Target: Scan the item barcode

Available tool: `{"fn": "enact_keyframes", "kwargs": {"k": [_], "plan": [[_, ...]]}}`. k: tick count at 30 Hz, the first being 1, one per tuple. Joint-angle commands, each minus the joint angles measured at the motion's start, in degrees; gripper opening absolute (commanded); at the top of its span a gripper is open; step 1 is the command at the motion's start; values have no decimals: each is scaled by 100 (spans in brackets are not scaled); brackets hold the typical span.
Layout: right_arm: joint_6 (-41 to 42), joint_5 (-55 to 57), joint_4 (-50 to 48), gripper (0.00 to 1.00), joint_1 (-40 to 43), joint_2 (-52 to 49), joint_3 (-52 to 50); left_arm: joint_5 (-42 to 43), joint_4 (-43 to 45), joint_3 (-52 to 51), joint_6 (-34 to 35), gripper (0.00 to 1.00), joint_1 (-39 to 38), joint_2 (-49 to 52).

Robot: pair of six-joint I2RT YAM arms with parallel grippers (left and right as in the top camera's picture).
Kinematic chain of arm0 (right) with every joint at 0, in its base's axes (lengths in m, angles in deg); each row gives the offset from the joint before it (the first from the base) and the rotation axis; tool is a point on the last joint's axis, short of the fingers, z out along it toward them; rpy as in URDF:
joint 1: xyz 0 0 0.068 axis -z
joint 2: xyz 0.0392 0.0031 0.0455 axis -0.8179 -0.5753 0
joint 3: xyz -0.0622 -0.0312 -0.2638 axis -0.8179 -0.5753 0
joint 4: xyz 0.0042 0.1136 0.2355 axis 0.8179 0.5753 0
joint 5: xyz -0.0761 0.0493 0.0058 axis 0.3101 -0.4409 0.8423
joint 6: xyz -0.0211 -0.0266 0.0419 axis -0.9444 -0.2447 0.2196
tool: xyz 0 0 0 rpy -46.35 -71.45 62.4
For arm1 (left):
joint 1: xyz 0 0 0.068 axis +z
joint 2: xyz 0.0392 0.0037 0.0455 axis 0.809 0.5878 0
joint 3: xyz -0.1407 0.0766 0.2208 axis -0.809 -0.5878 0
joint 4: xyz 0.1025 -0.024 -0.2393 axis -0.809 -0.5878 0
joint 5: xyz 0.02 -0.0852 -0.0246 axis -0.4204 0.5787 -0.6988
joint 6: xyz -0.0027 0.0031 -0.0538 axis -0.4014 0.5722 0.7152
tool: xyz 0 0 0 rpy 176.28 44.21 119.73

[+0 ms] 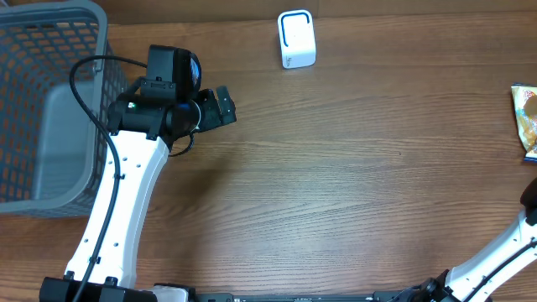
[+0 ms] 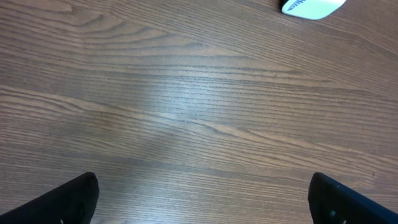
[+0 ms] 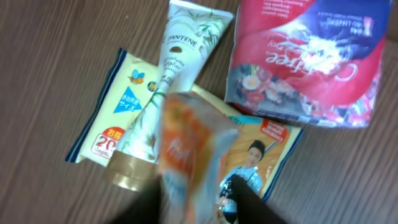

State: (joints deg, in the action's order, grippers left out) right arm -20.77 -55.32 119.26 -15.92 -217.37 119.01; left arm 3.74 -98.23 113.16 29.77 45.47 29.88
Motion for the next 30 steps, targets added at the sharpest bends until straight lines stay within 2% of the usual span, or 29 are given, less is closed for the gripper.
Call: {"fn": "enact_keyframes", "kwargs": {"k": [1,3,6,9,11,17,27,30], "plan": [[103,219,-15,70,7,57,13,-52,9,15,-87,100,-11,24],[81,216,-7,81,4,59,13,-52,9,15,-87,100,-11,24],[85,208,155,87,7,101,24,-52,9,15,-87,100,-11,24],[85,90,291,100,7,286,26,-52,9,15,-87,100,-11,24],[87,-103,389,100,7,494,26,-52,9,15,-87,100,-11,24],[85,-1635,1106,100,-2,1296,26,-52,9,15,-87,100,-11,24],[-402,-2636,2743,100,-170,2323,20,-52,7,15,-87,100,-11,24],[-693,-2693,2793,100,-319,2708,-162,-52,9,15,-87,100,-11,24]]}}
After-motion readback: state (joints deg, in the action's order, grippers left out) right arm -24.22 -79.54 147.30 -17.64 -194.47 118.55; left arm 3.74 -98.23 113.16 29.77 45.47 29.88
